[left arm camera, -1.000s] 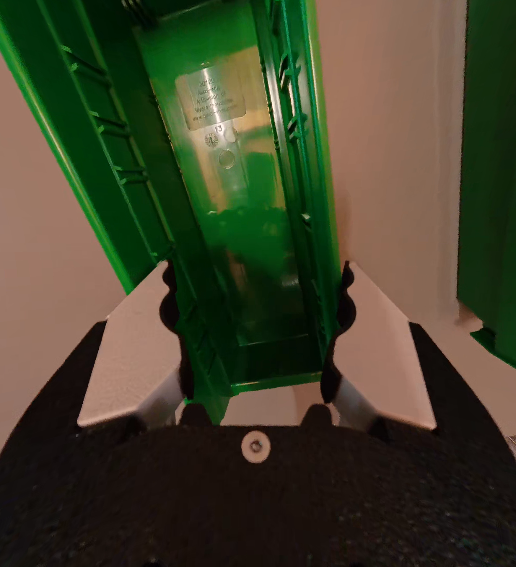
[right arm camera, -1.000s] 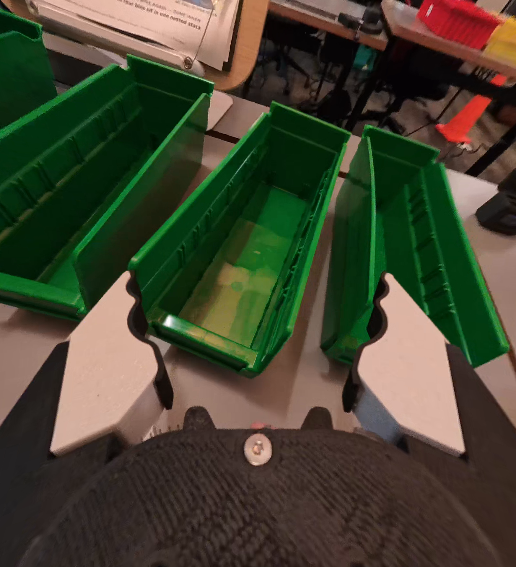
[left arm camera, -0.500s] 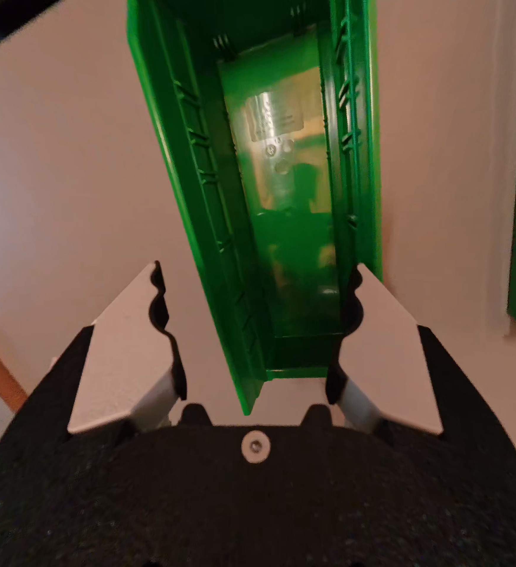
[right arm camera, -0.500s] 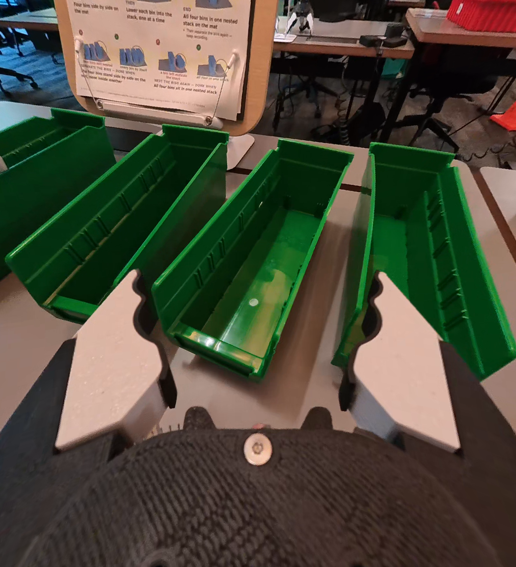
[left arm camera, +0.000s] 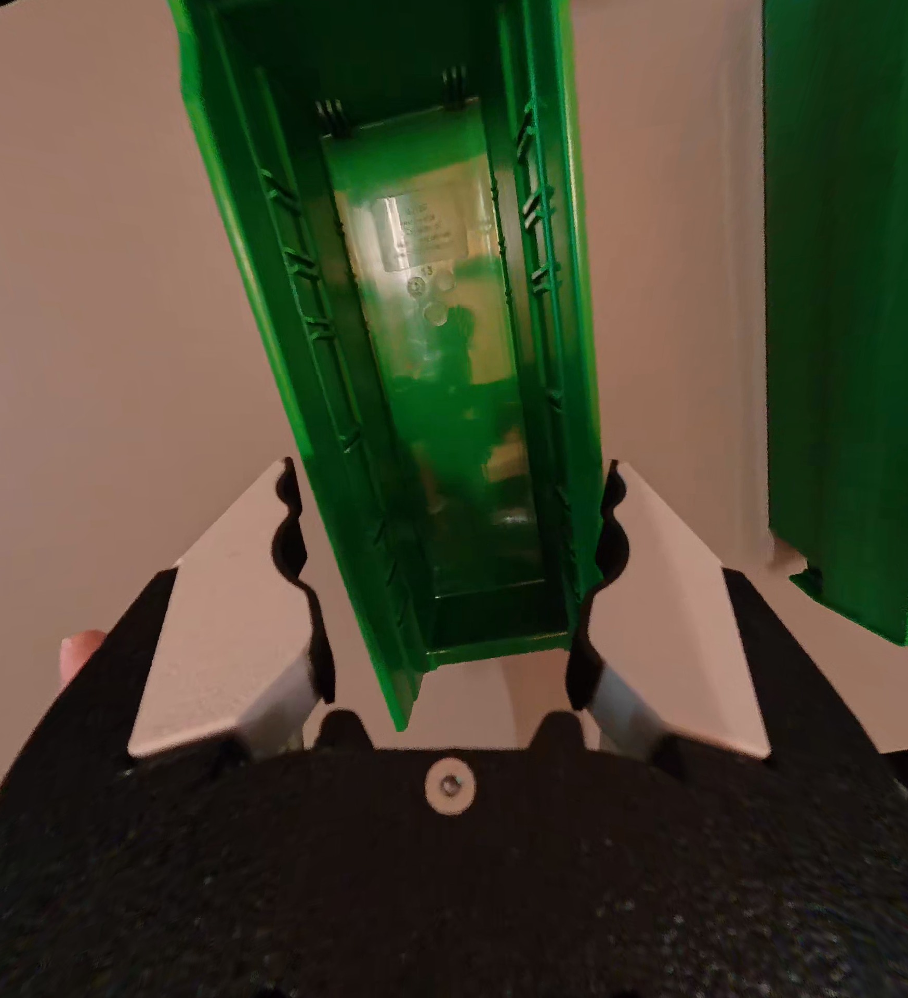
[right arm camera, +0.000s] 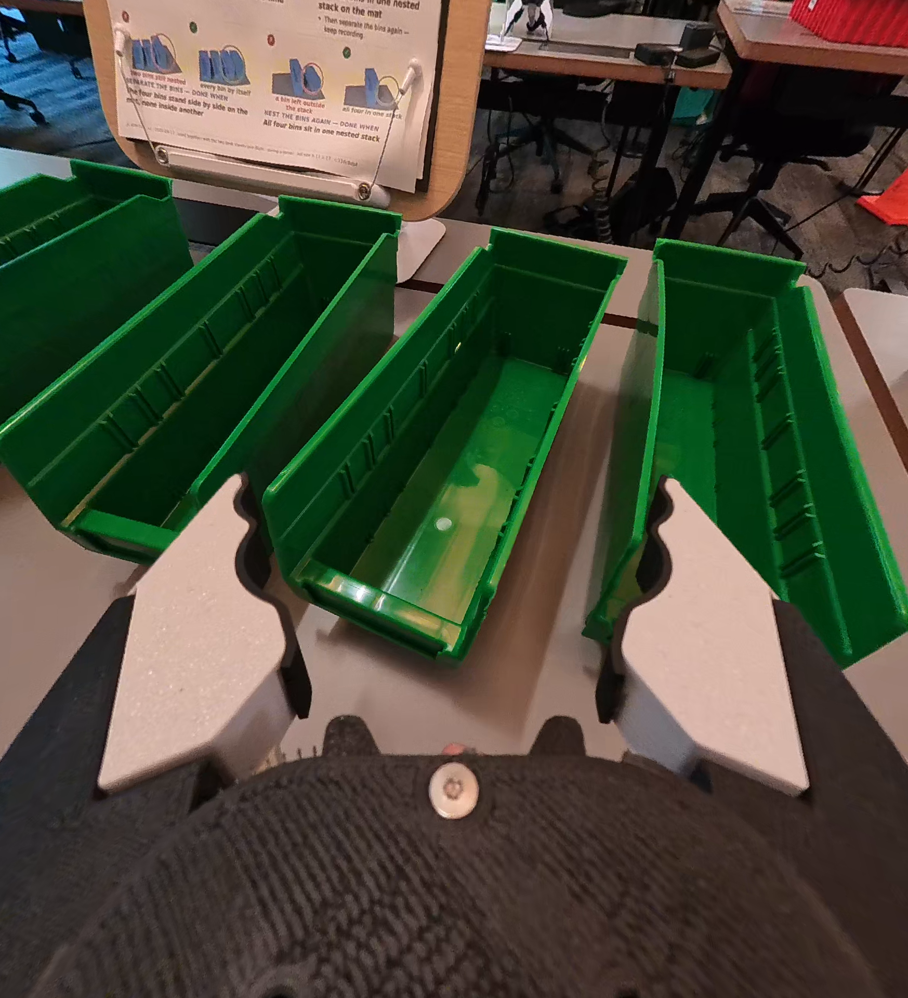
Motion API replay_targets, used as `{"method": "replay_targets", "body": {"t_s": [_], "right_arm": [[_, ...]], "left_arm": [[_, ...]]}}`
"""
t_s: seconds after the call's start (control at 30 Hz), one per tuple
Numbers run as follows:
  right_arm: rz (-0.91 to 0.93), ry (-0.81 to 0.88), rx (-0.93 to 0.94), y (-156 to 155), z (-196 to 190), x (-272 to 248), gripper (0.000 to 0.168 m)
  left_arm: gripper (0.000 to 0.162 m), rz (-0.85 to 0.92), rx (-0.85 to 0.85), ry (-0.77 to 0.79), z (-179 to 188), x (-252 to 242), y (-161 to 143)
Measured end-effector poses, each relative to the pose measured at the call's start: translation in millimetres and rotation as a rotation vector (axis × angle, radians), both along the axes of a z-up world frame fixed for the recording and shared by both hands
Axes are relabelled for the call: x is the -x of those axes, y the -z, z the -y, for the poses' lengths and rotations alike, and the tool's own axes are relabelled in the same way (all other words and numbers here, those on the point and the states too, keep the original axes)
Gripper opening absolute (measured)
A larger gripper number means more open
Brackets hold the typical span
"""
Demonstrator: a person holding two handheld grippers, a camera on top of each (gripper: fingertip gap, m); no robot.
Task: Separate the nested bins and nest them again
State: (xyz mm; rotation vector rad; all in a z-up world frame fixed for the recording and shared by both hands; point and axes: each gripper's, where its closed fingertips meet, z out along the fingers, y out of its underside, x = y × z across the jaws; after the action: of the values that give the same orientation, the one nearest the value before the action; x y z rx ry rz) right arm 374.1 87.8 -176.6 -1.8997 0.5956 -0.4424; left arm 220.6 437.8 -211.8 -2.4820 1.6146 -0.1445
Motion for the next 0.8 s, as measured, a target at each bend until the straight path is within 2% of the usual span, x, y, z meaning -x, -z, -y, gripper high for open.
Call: {"method": "replay_targets", "body": {"t_s": [0.1, 0.17, 0.23, 0.37, 0.53, 0.67, 0.73, 0.8], "right_arm": [[-0.001, -0.004, 0.009, 2, -2, 1, 0.139], [0.001, -0.009, 0.013, 3, -3, 2, 0.139], [-0.003, -0.012, 0.02, 5, -4, 3, 0.139], [-0.007, -0.01, 0.028, 8, -5, 1, 0.139], [-0.02, -0.012, 0.033, 12, -6, 1, 0.139], [-0.014, -0.014, 0.038, 13, -7, 1, 0.139], [-0.019, -0.017, 0.043, 15, -8, 1, 0.139], [-0.021, -0.016, 0.052, 17, -8, 1, 0.139]], "left_arm": [[0.121, -0.019, -0.01, 0.014, 2, 0, 9], [0.121, -0.049, -0.043, 0.014, -2, 2, 13], [0.114, -0.077, -0.071, 0.015, -6, 5, 15], [0.13, -0.068, -0.122, 0.041, -12, 2, 8], [0.142, -0.079, -0.044, 0.003, -12, 3, 19], [0.142, -0.096, 0.072, -0.025, -2, 4, 41], [0.152, -0.106, 0.11, -0.039, 1, 6, 51], [0.152, -0.105, 0.123, -0.056, 2, 5, 54]]}}
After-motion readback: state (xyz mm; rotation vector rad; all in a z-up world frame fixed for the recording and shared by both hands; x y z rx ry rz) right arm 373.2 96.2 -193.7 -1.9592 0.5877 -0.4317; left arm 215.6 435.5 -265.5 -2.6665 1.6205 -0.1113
